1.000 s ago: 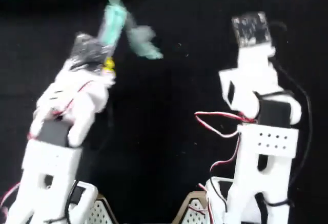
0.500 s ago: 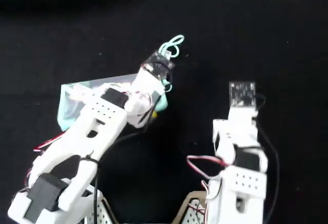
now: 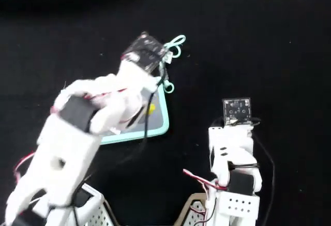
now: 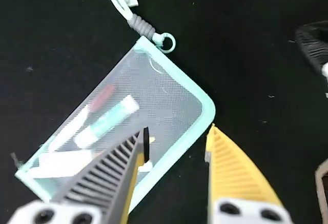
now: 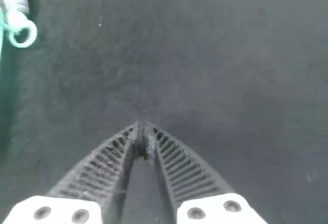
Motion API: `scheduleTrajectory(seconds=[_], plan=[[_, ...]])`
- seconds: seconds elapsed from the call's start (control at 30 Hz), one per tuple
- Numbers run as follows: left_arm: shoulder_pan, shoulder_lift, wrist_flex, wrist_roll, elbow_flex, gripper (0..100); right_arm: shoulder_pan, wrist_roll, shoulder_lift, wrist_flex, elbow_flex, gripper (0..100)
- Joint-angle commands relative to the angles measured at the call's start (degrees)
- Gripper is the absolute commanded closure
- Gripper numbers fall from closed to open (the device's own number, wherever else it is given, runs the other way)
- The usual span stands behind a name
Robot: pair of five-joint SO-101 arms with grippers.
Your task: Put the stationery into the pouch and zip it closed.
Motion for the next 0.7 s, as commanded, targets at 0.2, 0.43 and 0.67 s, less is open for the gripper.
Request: scheduleTrajectory(seconds=[0.2, 0.43, 0.67], plan=[[-30.99, -21.45, -0.09, -3.87, 21.93, 94, -3.16, 2.81, -1.36, 2.46, -0.22, 98.1], [-44.79, -40.26, -8.53, -3.52, 51.03, 96, -7.38, 3.08, -1.36, 3.25, -0.22, 98.0], [-45.32, -66.81, -13.98, -3.60, 78.99, 97, -7.12, 3.16, -1.80, 16.18, -0.22, 98.1]])
